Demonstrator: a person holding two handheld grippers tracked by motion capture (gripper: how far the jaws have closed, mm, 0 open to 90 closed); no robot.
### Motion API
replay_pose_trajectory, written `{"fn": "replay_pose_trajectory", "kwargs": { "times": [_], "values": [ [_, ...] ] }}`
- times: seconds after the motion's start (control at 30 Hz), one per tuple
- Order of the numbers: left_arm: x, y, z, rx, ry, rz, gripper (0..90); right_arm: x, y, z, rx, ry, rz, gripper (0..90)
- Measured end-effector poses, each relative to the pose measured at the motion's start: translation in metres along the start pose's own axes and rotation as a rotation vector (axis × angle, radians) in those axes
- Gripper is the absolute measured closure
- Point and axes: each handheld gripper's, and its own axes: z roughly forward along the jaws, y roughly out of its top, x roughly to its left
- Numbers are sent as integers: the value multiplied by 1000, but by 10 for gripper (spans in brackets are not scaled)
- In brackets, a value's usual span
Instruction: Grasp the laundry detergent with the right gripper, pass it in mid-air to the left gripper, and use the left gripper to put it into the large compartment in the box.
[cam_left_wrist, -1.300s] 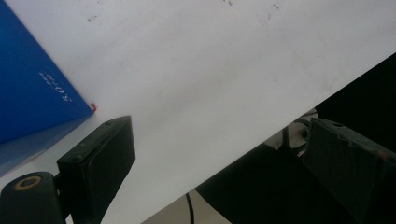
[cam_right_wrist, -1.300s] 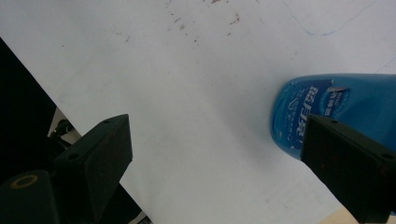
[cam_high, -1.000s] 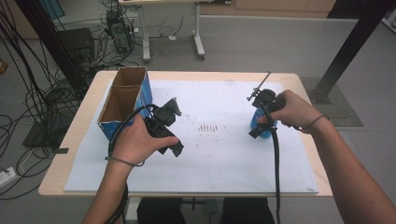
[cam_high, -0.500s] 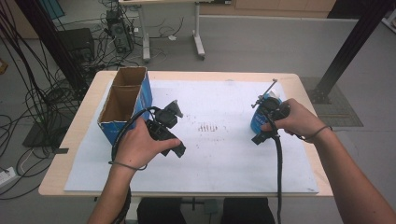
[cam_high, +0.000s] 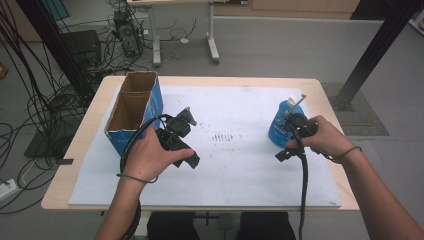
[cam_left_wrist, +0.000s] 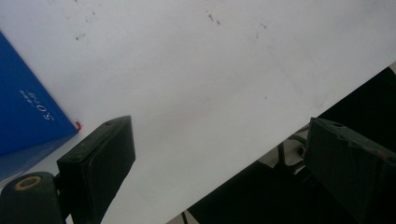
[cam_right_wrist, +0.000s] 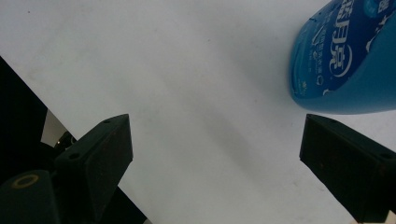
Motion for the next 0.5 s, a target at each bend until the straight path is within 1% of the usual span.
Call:
{"fn": "replay_pose_trajectory", "kwargs": {
  "times": [0.07, 0.1, 0.13, 0.27, 0.4, 0.43, 0.5],
  "values": [
    [0, 0, 0, 0, 0, 0, 95, -1, -4, 2, -7, 4, 5, 92],
    [0, 0, 0, 0, 1, 0, 95, -2, -8, 3, -23, 5, 15, 92],
    [0, 0, 0, -2, 0, -3, 95, -2, -8, 3, -23, 5, 15, 92],
    [0, 0, 1, -4, -3, -1, 94, -4, -14, 4, -53, 9, 34, 92],
    [-1, -1, 1, -6, -6, -1, 94, -6, -24, 8, -85, 12, 40, 88],
    [-1, -1, 1, -8, -6, -2, 94, -6, -24, 8, -85, 12, 40, 88],
    [-1, -1, 0, -13, -6, -3, 94, -9, -29, 11, -107, 29, 51, 87]
  ]
}}
